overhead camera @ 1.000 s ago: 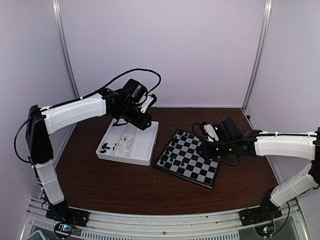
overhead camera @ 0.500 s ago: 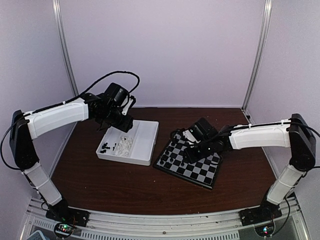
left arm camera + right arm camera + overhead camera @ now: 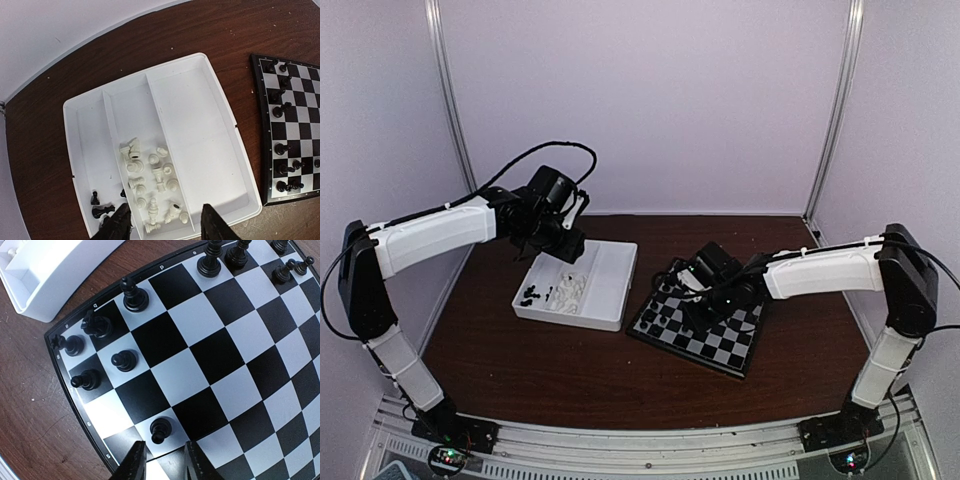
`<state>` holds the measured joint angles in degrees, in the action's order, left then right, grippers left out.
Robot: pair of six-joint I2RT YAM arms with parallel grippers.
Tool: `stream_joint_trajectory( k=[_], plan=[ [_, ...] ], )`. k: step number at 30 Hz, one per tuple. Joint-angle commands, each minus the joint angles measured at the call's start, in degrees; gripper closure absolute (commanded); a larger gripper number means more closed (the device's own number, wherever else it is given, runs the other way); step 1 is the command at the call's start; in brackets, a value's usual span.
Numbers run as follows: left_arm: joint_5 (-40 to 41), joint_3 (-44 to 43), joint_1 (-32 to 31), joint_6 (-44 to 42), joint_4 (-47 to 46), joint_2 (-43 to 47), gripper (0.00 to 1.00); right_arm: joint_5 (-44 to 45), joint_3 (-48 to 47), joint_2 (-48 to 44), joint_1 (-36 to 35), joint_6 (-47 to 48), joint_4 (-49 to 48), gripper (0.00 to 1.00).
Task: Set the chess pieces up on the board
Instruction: Pick up the chess piece from the chessboard.
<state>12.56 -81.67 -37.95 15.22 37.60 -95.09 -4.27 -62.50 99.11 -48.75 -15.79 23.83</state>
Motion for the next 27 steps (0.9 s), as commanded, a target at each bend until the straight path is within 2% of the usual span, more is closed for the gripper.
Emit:
stream_joint_trajectory(
  k=[1,15,24,27],
  plan=[
    [-0.13,1.24,0.43,0.67,-2.36,1.2,0.51,-0.1,-1.85,1.35,-0.47,0.74,0.51,0.71],
    [0.91,1.84,0.51,-0.01,-2.35,1.44,0.51,0.08,-4.27,4.54,-0.55,1.04,1.55,0.78],
    [0.83,2.04,0.51,-0.01,-2.33,1.78,0.51,0.63,-4.62,4.65,-0.64,1.07,1.41,0.9],
    [1.06,2.21,0.51,-0.11,-2.34,2.06,0.51,1.5,-5.43,4.13,-0.65,1.32,1.63,0.91]
  ],
)
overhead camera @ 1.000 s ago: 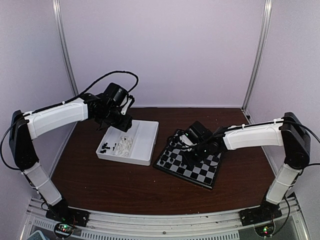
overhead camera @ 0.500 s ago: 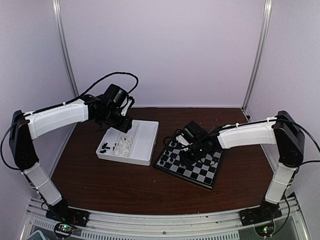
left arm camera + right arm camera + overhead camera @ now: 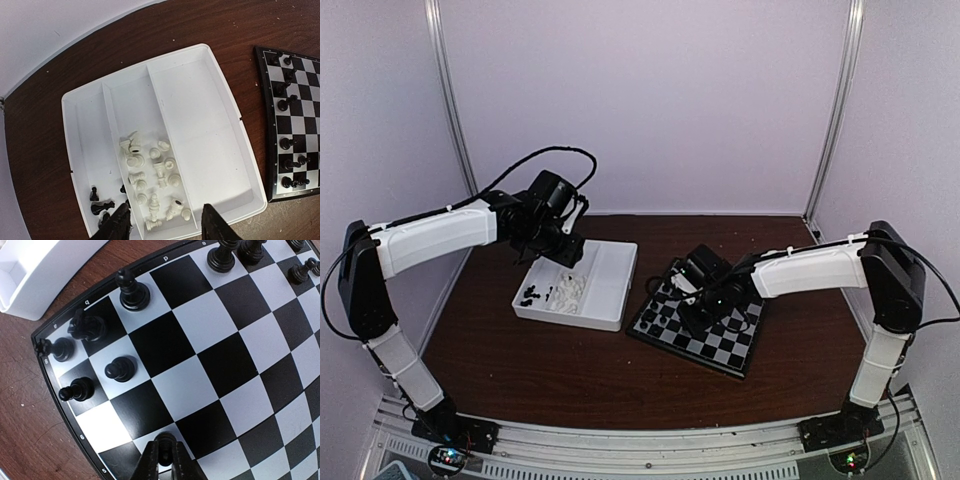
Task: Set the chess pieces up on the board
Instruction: Pick up the chess piece from the chessboard.
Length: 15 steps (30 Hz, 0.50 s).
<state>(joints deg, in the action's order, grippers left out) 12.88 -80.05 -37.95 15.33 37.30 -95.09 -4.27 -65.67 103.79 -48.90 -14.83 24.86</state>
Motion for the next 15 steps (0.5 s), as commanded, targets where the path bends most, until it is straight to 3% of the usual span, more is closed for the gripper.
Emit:
stream_joint_trajectory(
  k=[1,15],
  plan=[
    [0.81,0.66,0.51,-0.35,-2.03,2.17,0.51,1.77,-2.72,-0.67,-0.49,0.52,0.73,0.91],
    [0.54,1.39,0.95,-0.3,-1.94,2.76,0.51,3.68,-11.78,5.11,-0.01,3.31,1.77,0.91]
  ],
)
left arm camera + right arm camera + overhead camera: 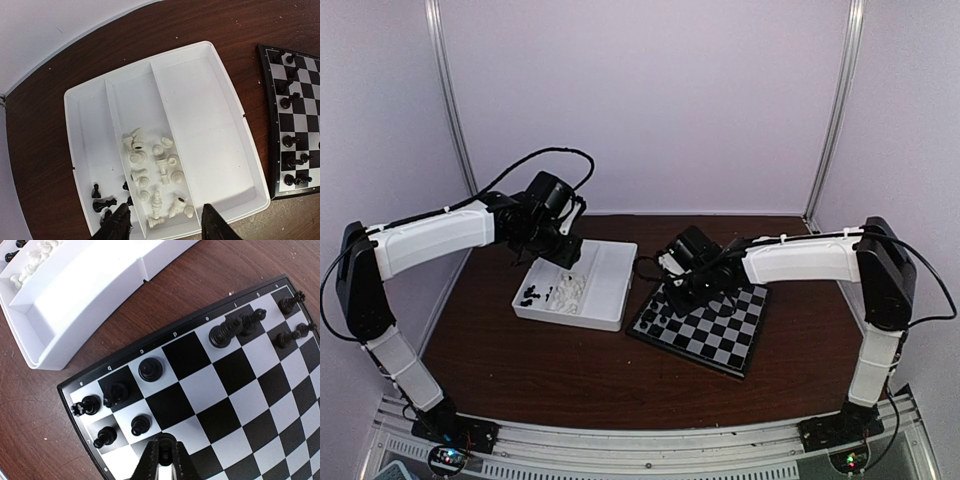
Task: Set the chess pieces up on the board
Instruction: Pick up the chess piece from the chessboard, then place the chess piece on the chessboard.
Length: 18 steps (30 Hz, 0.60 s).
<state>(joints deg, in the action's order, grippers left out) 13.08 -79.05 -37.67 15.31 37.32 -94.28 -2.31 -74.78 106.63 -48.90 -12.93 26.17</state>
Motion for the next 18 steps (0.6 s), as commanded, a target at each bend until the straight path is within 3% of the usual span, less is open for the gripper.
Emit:
stream_joint_trajectory(
  k=[1,18],
  plan=[
    [0.36,0.32,0.73,-0.31,-1.99,1.96,0.51,1.63,-3.29,2.79,0.03,1.46,0.55,0.91],
    [0.28,1.0,1.2,-0.21,-1.97,2.44,0.51,2.04,-5.33,7.69,0.65,2.29,-0.69,0.91]
  ],
)
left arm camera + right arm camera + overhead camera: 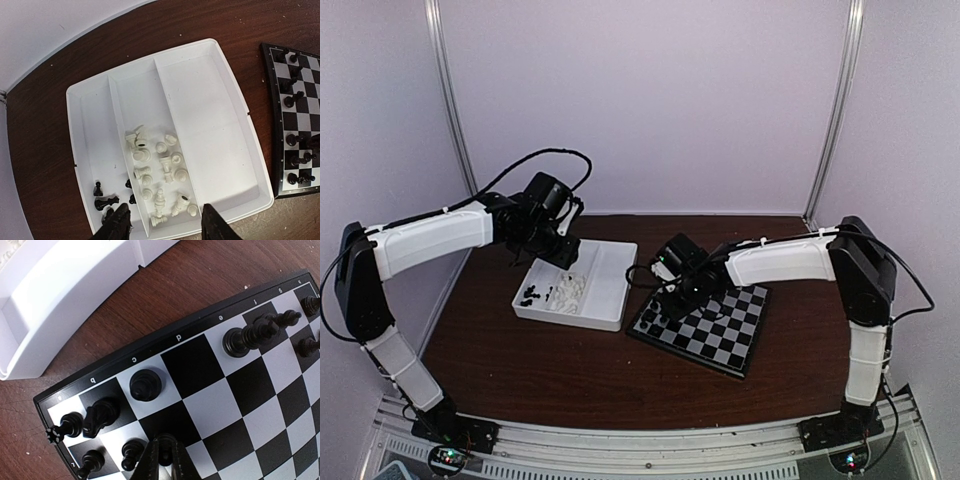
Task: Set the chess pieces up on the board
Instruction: Place the chess piece on the chessboard.
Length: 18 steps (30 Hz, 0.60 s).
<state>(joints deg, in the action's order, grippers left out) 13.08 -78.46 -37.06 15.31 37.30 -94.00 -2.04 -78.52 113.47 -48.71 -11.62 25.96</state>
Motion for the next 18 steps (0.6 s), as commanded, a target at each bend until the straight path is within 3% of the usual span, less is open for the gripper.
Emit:
stream_joint_trajectory(
  k=[1,18],
  plan=[
    [0.25,0.41,0.58,-0.25,-1.96,2.19,0.51,1.78,-1.62,0.88,0.46,0.97,-0.47,0.91],
    [0.19,0.52,0.67,-0.16,-2.11,2.02,0.51,3.19,-3.99,2.46,0.81,2.08,0.18,0.84]
  ],
)
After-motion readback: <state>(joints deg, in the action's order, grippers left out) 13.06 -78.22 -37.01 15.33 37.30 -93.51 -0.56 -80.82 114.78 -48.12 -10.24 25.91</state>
